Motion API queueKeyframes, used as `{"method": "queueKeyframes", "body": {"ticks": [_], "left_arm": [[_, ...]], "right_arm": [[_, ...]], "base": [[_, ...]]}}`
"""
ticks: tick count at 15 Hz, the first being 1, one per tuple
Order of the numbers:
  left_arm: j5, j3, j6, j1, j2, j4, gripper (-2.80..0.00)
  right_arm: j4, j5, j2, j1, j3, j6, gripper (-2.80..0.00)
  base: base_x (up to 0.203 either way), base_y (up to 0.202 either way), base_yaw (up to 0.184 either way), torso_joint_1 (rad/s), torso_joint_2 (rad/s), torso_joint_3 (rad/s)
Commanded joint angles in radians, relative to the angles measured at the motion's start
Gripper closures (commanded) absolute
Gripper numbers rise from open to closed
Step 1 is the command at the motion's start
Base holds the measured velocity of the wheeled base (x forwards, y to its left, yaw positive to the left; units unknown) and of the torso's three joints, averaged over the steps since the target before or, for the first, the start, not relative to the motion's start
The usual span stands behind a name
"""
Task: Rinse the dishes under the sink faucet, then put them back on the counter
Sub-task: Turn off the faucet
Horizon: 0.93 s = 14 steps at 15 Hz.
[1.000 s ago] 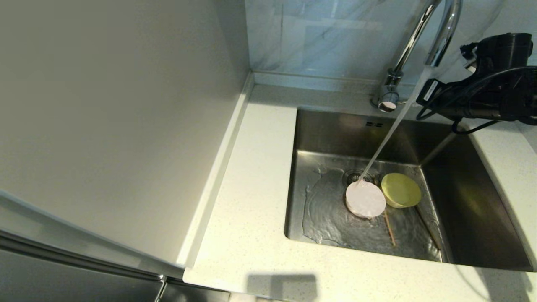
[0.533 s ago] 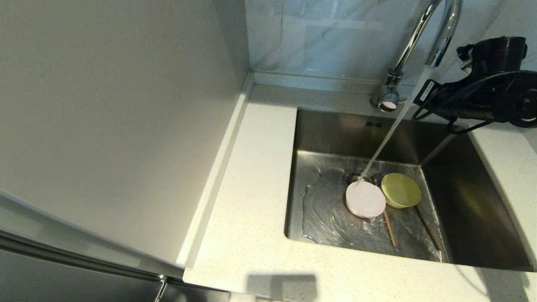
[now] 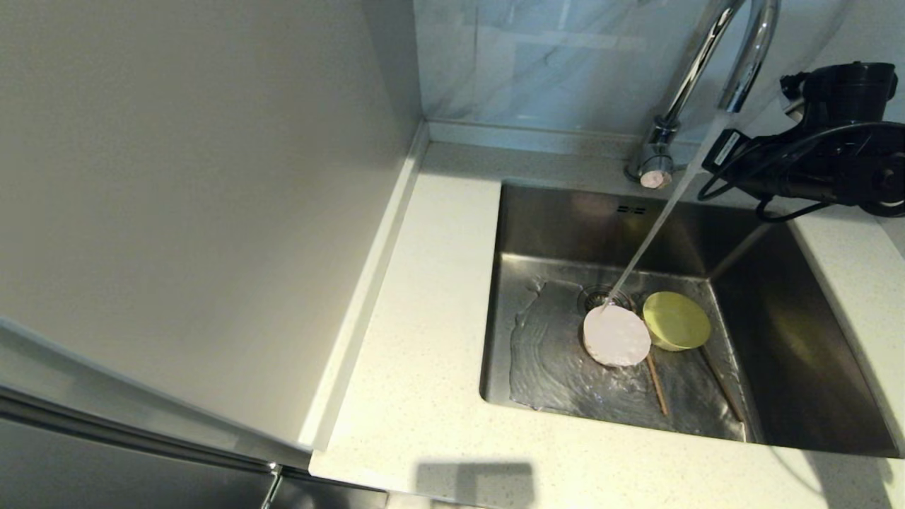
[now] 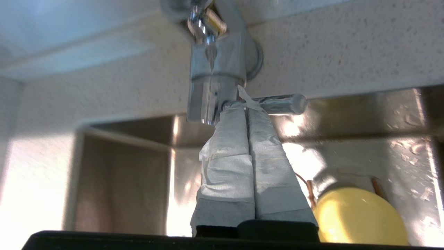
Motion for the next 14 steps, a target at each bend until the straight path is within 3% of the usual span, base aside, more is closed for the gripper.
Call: {"method": "queueKeyframes", "body": {"ticks": [1,14], "left_arm": [[0.000,0.000,0.000,0.000,-0.003,0.000,0.00],[0.000,0.000,0.000,0.000,-0.003,0.000,0.00]], "right_arm": [[-0.013,0.008,0.002,-0.009,-0.001,0.014,0.00],[-0.030,0.052,-0.013,-0.010,0.001,0.092,0.00]], "base": [[0.000,0.000,0.000,0.000,0.00,0.000],[0.000,0.000,0.000,0.000,0.00,0.000]]}}
